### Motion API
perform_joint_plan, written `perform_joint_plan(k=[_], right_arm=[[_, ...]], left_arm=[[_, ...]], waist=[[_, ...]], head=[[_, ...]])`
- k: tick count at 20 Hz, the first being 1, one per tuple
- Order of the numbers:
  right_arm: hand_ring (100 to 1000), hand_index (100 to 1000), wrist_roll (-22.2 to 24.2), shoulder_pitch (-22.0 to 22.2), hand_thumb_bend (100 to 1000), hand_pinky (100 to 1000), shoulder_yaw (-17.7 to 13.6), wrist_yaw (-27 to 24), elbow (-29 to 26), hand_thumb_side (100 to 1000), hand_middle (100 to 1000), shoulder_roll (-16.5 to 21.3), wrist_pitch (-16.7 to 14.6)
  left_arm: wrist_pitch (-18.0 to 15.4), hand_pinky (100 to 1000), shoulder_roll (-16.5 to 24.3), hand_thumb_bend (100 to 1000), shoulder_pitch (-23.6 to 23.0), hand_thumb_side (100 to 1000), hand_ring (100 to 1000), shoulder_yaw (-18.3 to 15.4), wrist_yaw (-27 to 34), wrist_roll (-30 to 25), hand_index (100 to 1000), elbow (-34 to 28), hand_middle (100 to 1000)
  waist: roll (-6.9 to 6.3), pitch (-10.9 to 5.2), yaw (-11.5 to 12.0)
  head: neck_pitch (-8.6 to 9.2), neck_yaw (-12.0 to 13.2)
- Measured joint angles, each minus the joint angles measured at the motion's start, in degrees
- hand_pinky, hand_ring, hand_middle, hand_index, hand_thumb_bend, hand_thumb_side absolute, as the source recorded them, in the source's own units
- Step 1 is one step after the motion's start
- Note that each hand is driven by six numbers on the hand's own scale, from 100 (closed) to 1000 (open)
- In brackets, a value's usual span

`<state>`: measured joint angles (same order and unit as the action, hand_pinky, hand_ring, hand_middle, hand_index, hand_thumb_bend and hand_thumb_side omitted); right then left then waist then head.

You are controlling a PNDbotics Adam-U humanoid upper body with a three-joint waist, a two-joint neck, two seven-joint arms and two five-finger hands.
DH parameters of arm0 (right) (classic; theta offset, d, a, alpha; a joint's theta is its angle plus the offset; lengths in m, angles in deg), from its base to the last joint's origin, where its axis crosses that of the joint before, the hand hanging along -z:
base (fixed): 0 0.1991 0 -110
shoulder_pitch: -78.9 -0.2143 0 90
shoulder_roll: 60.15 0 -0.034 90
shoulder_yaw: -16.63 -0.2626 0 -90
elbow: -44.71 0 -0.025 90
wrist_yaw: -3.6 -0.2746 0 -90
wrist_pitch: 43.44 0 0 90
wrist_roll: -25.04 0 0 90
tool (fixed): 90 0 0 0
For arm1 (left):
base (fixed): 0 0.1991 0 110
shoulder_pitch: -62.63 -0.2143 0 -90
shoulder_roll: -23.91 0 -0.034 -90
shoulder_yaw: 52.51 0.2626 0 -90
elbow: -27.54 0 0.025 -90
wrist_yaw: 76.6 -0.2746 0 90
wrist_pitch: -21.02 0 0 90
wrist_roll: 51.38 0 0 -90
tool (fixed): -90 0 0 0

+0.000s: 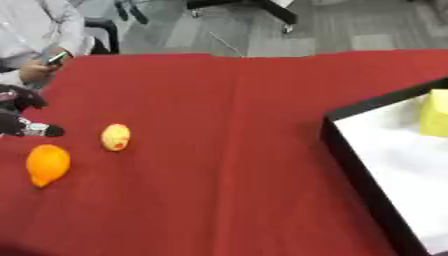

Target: Pick up the objects with one hand, pass them to the other hand, and then place them into the box on the other side of the table.

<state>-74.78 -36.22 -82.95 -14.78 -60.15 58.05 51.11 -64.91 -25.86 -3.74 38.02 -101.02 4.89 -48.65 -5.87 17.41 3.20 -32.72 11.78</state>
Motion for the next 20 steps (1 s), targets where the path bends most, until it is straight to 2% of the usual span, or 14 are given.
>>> perform_joint_plan(k=[5,10,20], right_arm=[[866,809,-0.1,0.3,633,828,-0.2,0.0,0.0,332,833,0.0,0.1],[865,808,-0.2,0.5,633,828,-0.4,0.4,0.0,330,833,0.0,0.1],[867,810,0.0,0.8,630,831,-0.5,1.0,0.5,328,828,0.0,0.3]], left_arm=[[-0.1,882,-0.1,813,-0.8,761,897,0.0,-1.2,-0.7,882,0.6,815],[-0.4,882,-0.1,842,-1.8,780,898,0.1,-2.6,-1.7,883,1.5,816],[-1.1,877,-0.1,898,-4.9,778,898,-0.2,-3.6,-2.9,883,1.7,817]], waist=[[0.00,0.46,-0.1],[0.00,0.74,-0.2],[0.00,0.78,-0.2]], head=[[-0.03,1.5],[-1.30,1.2],[-5.56,-5.2]])
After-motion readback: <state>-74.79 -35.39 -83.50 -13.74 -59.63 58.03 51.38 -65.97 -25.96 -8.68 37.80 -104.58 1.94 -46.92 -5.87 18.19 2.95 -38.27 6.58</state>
